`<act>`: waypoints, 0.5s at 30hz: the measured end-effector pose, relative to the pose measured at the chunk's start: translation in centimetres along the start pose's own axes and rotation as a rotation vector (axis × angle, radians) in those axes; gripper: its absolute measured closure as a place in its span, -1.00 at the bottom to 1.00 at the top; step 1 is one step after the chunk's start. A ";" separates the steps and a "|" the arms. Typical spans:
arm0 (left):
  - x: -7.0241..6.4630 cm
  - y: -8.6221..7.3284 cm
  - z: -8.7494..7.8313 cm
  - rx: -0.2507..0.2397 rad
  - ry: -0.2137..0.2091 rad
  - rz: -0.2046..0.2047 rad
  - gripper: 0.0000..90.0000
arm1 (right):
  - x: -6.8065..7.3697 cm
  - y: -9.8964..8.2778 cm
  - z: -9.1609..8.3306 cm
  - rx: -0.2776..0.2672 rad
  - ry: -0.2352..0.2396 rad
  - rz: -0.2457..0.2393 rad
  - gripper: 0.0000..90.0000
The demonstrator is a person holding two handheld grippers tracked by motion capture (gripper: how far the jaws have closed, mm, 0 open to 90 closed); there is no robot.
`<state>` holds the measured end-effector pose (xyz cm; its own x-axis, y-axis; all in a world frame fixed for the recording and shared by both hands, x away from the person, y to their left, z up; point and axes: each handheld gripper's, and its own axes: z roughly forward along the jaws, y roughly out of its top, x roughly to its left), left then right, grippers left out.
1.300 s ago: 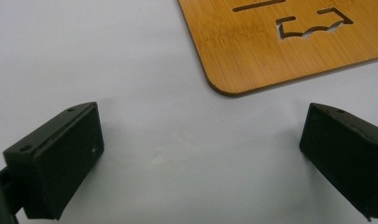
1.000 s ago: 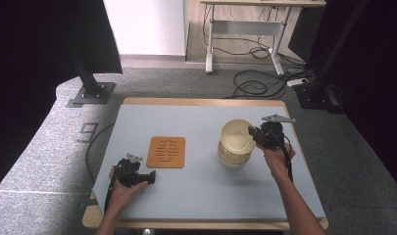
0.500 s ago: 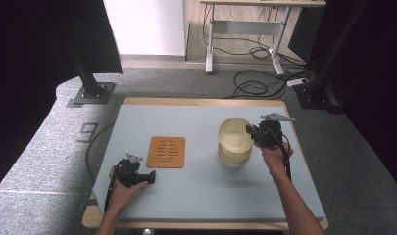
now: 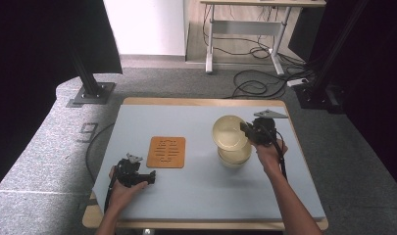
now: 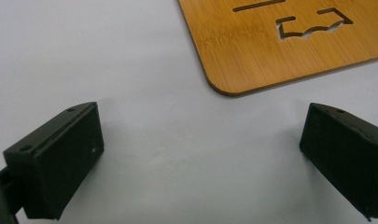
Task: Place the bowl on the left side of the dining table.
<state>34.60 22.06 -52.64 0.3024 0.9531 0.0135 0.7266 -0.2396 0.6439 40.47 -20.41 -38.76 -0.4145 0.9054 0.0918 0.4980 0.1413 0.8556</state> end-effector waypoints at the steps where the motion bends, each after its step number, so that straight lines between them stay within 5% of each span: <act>1: 0.0 0.0 0.0 0.000 0.000 0.000 -1.00 | 0.1 0.1 0.1 0.000 0.003 -0.001 0.84; 15: 0.0 0.0 0.0 0.001 0.000 0.000 -1.00 | 1.7 0.7 1.1 0.002 0.026 -0.014 0.84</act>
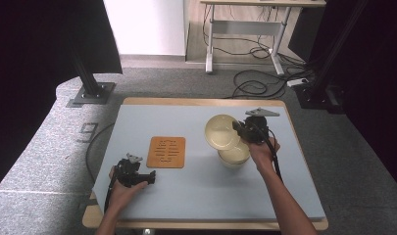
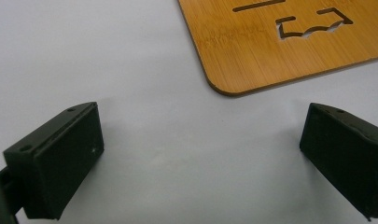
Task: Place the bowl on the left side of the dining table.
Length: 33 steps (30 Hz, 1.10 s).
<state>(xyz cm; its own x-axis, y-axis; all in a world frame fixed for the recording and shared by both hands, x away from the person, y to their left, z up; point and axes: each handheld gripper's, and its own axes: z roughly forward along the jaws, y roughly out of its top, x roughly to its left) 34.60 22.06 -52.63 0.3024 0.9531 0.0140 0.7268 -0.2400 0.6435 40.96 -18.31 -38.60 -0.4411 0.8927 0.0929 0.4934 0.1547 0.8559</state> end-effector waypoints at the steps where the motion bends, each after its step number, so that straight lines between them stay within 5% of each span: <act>1: 0.0 0.0 0.0 0.000 0.000 0.000 -1.00 | 0.1 0.0 0.1 -0.002 0.002 0.000 0.84; 33: 0.0 0.0 0.0 -0.001 0.000 0.000 -1.00 | 2.6 0.8 2.5 0.010 0.039 -0.014 0.84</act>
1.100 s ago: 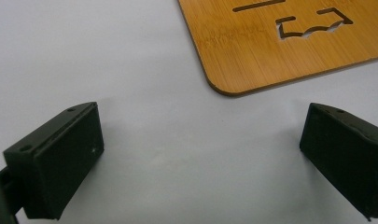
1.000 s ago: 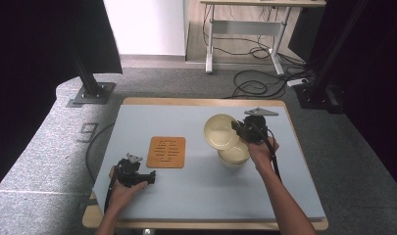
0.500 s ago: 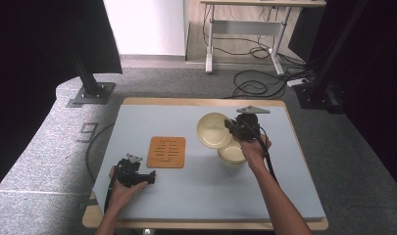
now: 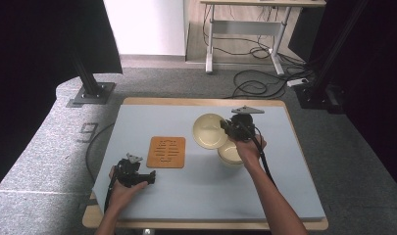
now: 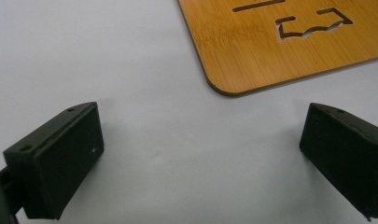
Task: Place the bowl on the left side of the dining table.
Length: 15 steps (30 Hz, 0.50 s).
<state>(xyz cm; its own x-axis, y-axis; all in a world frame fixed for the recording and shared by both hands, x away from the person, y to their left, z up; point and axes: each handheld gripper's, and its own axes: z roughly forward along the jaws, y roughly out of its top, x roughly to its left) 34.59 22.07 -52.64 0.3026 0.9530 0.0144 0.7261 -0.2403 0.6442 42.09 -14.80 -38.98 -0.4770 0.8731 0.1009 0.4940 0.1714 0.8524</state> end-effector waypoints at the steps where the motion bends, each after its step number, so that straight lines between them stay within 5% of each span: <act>1: 0.0 0.0 0.0 0.000 0.000 0.000 -1.00 | 0.0 0.0 0.0 -0.001 0.001 0.000 0.84; 15: 0.0 0.0 0.0 -0.001 0.000 0.000 -1.00 | 0.9 0.1 1.1 0.008 0.021 0.001 0.84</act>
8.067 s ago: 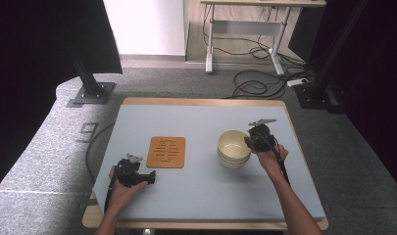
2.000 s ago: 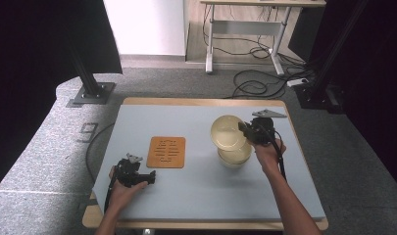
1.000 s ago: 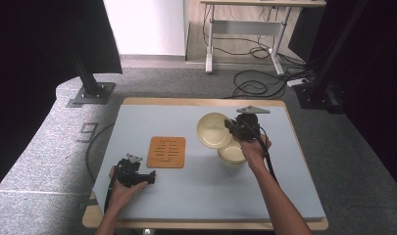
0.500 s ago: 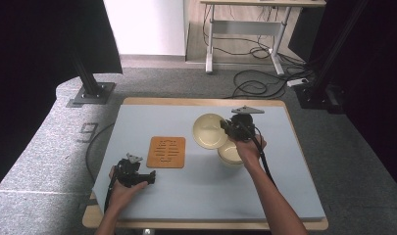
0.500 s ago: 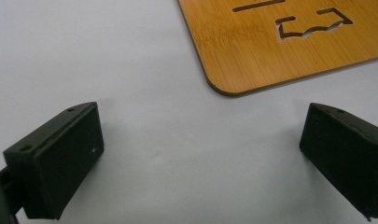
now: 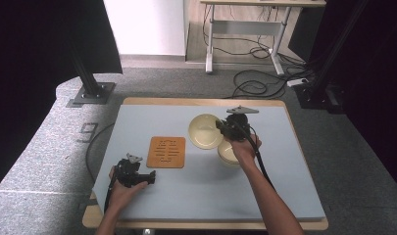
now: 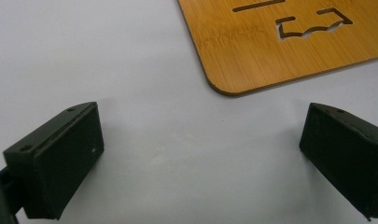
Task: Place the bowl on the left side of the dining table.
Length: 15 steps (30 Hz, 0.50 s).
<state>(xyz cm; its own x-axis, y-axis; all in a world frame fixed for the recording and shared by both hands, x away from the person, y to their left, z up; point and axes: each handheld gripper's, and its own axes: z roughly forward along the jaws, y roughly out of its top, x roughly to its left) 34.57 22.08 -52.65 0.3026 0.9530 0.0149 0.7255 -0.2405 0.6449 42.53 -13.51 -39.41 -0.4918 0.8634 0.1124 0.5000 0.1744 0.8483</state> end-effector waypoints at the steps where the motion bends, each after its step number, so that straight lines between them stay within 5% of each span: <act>1: 0.0 0.0 0.0 0.000 0.000 0.000 -1.00 | 0.1 0.0 0.1 0.001 0.000 -0.002 0.84; 15: 0.0 0.0 0.0 -0.002 0.001 -0.002 -1.00 | 1.1 -0.1 1.2 0.009 0.018 -0.015 0.84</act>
<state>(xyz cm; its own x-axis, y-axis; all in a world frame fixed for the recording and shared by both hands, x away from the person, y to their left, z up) 34.55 22.06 -52.66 0.3009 0.9536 0.0142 0.7246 -0.2382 0.6467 42.77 -11.98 -40.03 -0.5120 0.8520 0.1095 0.4993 0.1915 0.8450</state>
